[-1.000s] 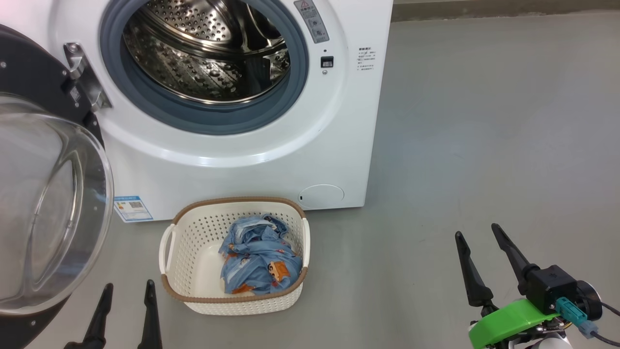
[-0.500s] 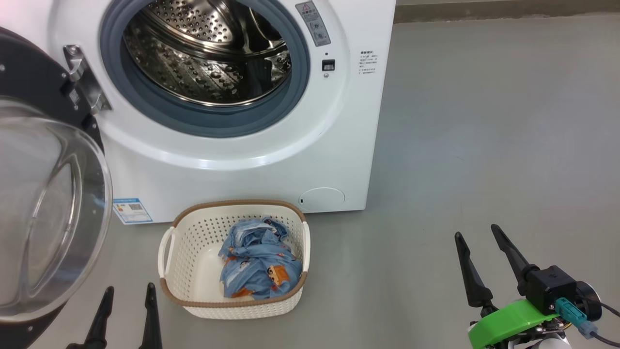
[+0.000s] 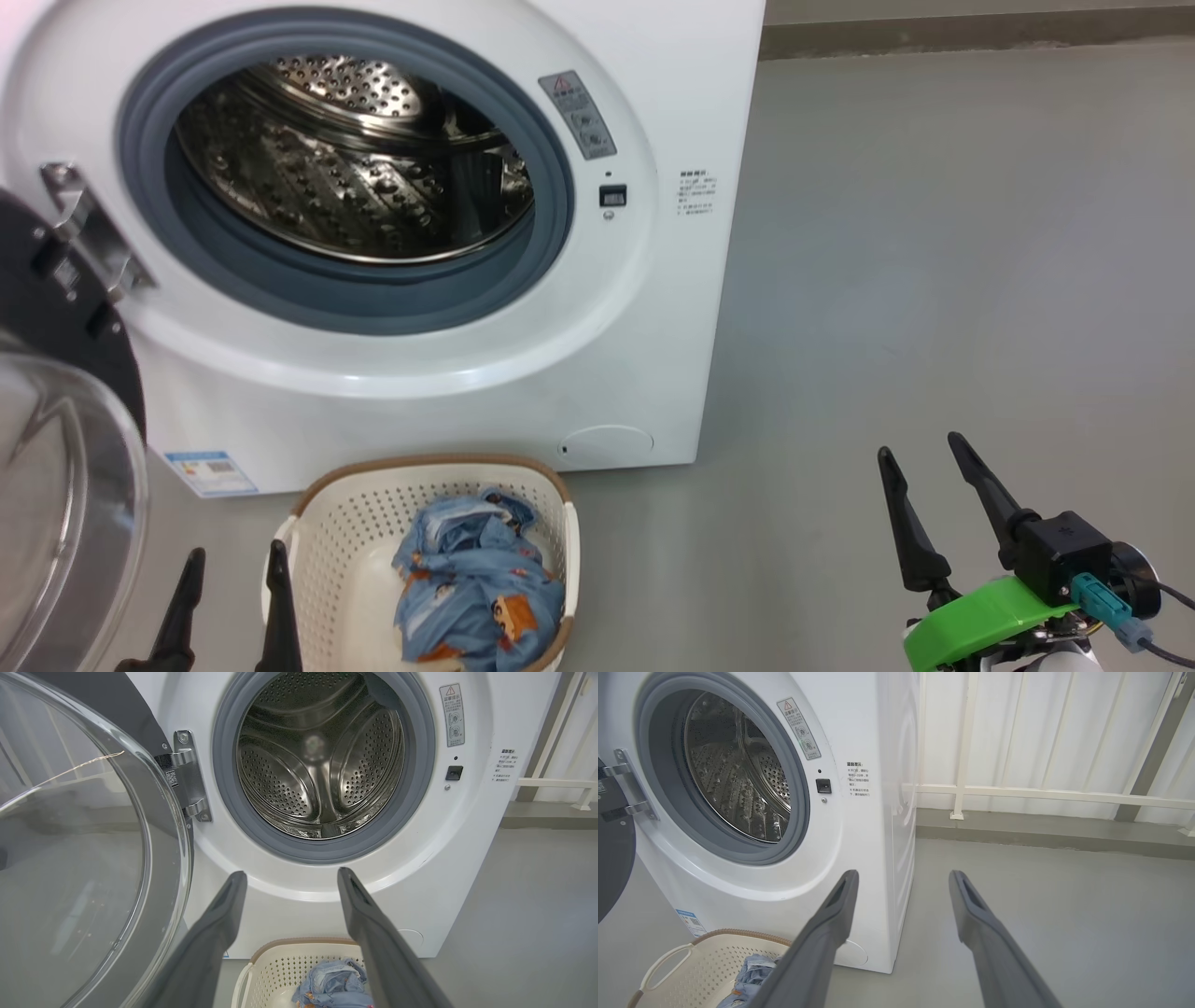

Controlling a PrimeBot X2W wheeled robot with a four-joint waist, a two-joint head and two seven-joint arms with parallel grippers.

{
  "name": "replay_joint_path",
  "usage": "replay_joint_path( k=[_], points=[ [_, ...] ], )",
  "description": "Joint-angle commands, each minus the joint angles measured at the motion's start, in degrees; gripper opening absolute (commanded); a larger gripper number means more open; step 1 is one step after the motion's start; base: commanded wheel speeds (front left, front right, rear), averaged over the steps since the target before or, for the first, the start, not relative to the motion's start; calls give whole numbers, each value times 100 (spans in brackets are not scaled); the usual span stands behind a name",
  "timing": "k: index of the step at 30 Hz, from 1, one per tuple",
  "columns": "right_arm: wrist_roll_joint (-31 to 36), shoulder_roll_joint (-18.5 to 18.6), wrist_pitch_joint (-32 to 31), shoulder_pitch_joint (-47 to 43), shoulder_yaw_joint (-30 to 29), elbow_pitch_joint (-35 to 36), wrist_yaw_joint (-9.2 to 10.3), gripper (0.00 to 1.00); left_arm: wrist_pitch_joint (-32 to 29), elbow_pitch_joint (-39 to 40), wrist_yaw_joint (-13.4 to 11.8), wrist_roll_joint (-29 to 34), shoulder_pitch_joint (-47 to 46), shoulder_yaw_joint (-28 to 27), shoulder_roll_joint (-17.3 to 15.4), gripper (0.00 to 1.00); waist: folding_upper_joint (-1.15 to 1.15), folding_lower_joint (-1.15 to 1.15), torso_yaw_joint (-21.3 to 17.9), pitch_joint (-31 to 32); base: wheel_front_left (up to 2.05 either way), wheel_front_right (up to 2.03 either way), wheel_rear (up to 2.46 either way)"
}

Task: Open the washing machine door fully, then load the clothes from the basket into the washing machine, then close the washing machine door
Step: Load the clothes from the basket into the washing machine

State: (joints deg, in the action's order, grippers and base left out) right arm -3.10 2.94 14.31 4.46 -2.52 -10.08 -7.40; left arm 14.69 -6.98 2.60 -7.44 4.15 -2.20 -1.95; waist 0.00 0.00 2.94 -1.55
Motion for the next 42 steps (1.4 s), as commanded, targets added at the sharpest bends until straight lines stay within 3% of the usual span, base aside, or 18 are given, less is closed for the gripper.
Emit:
replay_joint_path(
  k=[1, 11, 31, 42],
  points=[
    [10, -6, 69, 51, 138, 123, -9, 100, 31, 172, -59, 75, -230, -217, -93, 100, 0, 0, -3, -7, 159, -159, 0],
    [-6, -6, 69, 60, 116, 155, -9, 100, 31, 191, -91, 63, -224, -208, -93, 100, 0, 0, 1, -77, 84, -84, 0],
    [-13, -6, 69, 109, 123, 123, -9, 100, 31, 185, -29, -85, -213, -80, -93, 100, 0, 0, 3, -171, 0, 0, 0],
    [-55, -6, 69, 190, 104, 142, -9, 100, 31, 123, -59, -264, -319, 86, -93, 100, 0, 0, -11, -531, 0, 0, 0]
  ],
)
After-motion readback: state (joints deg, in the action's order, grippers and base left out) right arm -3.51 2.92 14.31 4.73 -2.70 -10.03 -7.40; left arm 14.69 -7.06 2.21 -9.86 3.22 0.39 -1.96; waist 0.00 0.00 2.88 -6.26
